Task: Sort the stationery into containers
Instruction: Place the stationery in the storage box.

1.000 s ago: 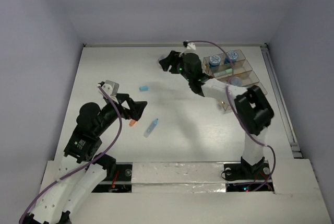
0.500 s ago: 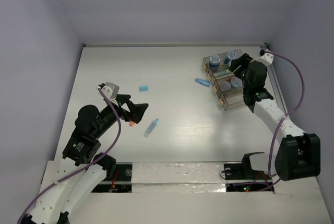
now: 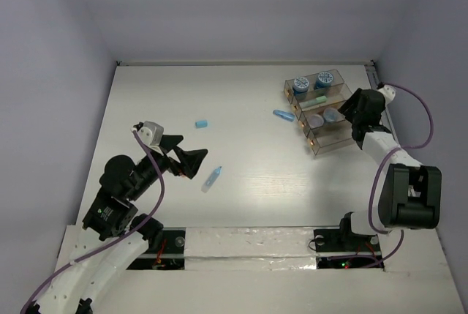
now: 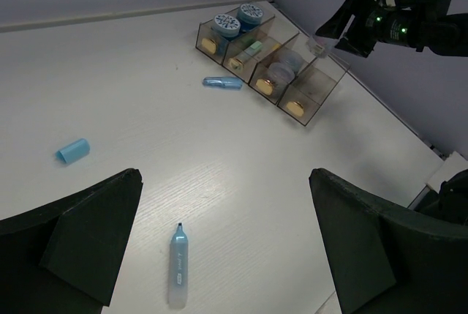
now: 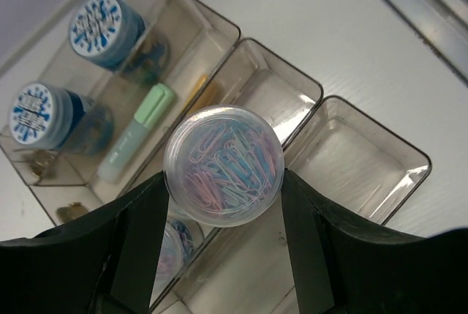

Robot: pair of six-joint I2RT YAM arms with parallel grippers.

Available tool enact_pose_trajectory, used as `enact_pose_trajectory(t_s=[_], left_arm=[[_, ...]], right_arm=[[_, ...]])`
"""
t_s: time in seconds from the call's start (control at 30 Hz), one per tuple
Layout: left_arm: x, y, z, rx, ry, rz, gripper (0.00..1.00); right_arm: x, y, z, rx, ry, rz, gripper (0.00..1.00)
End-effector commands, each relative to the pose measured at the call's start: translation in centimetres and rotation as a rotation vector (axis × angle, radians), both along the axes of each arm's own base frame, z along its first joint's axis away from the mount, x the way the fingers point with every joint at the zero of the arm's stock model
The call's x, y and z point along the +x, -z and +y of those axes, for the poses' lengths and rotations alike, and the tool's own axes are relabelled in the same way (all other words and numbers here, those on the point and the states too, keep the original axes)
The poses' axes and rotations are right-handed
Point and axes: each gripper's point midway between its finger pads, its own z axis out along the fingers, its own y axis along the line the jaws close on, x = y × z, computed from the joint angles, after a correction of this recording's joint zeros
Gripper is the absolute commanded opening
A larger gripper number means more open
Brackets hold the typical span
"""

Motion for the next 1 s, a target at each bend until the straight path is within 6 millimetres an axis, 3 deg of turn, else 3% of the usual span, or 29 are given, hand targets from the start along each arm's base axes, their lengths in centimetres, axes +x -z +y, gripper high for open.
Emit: enact_pose_trajectory(t_s=[0.0, 0.07, 0.47, 0.73, 0.97], left_arm=[[0.0, -0.6, 0.0, -0.023, -0.003, -0.020, 0.99], [-0.1, -0.6, -0.2, -0.021, 0.003, -0.019, 0.99], [0.2, -0.3, -0.1, -0.016, -0.009, -0.006, 0.99], [0.4, 0.0, -0.1, -0.010, -0.015, 0.001, 0.99], [0.5, 0.1, -0.1, -0.005, -0.019, 0.003, 0.99]], right_arm=[[2.0, -2.4, -0.1, -0.004, -0.024, -0.063, 0.48], [2.6, -1.6, -0.1, -0.007, -0.028, -0.048, 0.48], [4.5, -1.0, -1.9, -0.068, 0.013, -0.025, 0.50], [4.9, 0.9, -1.8, -0.046, 0.016, 0.000, 0.53], [4.9, 1.0, -1.9, -0.049, 0.023, 0.003, 0.59]])
